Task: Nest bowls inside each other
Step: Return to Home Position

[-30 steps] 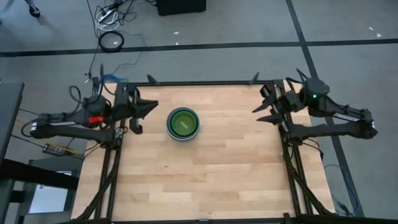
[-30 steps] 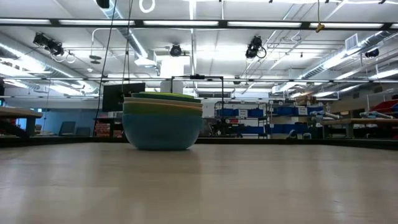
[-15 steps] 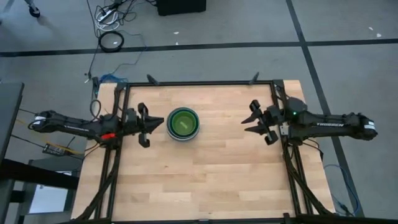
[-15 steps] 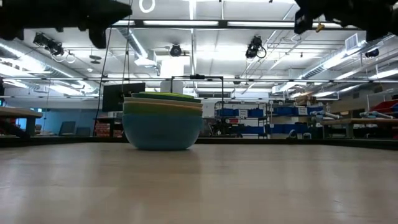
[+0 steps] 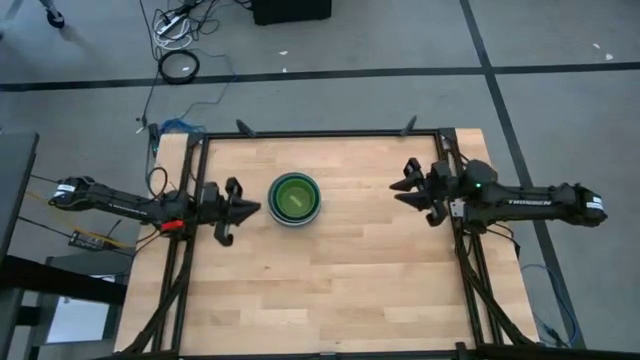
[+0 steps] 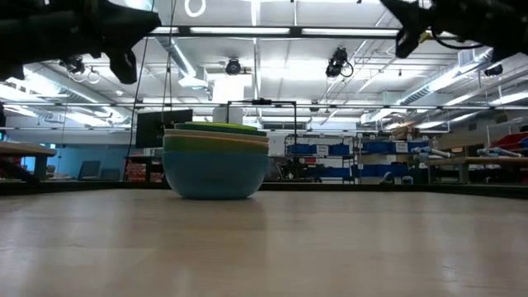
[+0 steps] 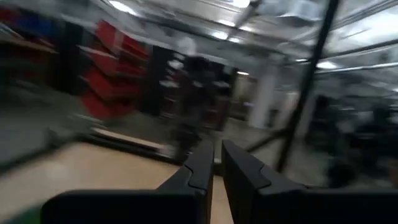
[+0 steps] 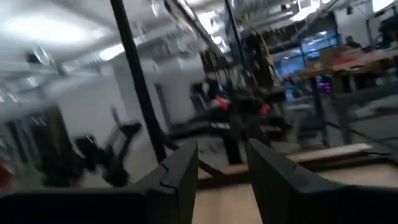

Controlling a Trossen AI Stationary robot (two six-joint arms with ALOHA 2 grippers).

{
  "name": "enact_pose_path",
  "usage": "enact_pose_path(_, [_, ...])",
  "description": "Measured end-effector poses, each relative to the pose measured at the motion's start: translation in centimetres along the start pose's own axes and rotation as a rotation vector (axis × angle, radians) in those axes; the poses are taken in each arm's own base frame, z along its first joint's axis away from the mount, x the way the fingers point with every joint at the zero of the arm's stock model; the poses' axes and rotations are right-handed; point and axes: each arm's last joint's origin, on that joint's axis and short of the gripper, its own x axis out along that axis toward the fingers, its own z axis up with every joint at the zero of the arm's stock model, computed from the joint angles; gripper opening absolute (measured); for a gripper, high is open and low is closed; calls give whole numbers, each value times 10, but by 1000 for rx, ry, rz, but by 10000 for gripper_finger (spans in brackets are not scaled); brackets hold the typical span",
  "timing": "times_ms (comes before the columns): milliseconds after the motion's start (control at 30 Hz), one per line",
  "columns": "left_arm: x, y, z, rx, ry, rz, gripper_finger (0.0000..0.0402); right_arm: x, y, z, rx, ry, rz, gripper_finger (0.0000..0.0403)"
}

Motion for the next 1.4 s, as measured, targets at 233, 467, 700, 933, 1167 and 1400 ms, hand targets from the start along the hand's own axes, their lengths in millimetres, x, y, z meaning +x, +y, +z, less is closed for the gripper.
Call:
enact_pose_path(233, [2, -3, 16, -152, -120, -3, 38, -10, 16, 18, -43, -85, 222, 127])
enact_pose_path(467, [11, -9, 71, 119, -253, 10, 6, -24, 30, 66, -136, -83, 350, 125])
enact_pose_path(700, [-12, -12, 116, 172, -178, 87, 6, -43, 39, 93, -190, 19, 229, 126])
enact_pose_path(933, [-48, -10, 117, 176, -185, 87, 5, -48, 34, 83, -209, 58, 223, 125])
enact_pose_path(1167, [-54, 1, 77, 155, -149, 92, 4, -47, 12, 37, -188, 147, 218, 125])
enact_pose_path(1400, [-47, 11, 35, 185, -40, 63, 4, -51, -4, -14, -195, 179, 262, 124])
